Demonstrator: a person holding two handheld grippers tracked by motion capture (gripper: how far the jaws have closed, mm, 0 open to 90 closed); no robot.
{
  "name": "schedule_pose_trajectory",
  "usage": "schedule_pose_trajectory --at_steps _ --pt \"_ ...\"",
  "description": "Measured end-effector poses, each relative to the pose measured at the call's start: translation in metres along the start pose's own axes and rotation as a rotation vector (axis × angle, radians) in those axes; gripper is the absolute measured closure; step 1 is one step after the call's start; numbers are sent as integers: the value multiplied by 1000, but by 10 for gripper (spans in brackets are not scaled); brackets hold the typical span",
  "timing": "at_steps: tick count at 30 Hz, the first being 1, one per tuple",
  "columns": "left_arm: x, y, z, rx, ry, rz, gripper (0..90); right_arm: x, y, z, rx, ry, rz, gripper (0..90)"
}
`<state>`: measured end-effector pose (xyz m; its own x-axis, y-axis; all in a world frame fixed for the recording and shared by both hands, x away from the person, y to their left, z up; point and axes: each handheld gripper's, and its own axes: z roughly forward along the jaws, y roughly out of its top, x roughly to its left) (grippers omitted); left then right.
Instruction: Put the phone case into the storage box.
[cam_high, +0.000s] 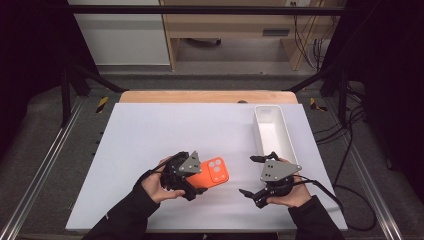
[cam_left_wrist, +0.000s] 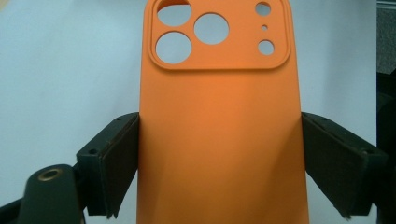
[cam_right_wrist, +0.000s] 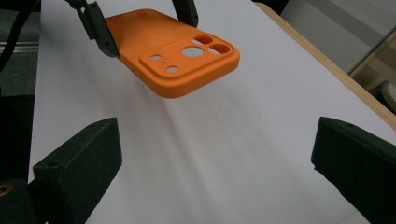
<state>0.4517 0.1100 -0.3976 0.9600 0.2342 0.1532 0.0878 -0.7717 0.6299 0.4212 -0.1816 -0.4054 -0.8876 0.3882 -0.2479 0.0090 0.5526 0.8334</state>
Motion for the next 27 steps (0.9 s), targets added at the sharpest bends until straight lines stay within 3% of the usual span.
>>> schedule_pose_trajectory --at_steps 11,27 --pt "-2 5 5 12 -25 53 154 10 9 7 24 27 -89 25" --pt "-7 18 8 0 -37 105 154 14 13 12 14 37 -143 20"
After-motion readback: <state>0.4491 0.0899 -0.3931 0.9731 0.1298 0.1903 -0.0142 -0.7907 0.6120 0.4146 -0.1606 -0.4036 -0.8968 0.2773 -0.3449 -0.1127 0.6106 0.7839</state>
